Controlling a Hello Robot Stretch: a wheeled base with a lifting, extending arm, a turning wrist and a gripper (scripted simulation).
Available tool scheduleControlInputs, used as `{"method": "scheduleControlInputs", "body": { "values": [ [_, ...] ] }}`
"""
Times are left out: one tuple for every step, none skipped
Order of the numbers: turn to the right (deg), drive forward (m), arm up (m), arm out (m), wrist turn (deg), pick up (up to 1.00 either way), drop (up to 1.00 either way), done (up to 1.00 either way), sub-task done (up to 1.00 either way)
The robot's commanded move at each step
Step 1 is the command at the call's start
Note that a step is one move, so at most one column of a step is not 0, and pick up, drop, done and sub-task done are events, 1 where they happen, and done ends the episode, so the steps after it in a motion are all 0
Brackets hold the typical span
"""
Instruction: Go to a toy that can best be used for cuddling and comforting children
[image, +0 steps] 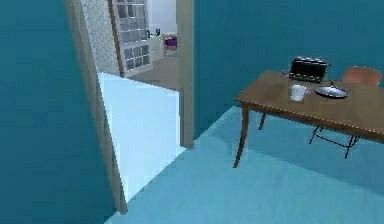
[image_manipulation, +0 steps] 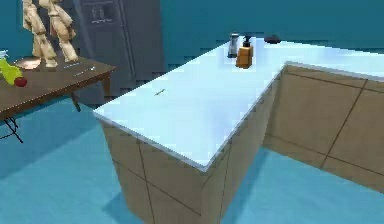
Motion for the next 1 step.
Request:
{"method": "scheduleControlInputs", "body": {
  "values": [
    [0.0, 1.0, 0.0, 0.0, 0.0, 0.0, 0.0, 0.0, 0.0]
  ]
}}
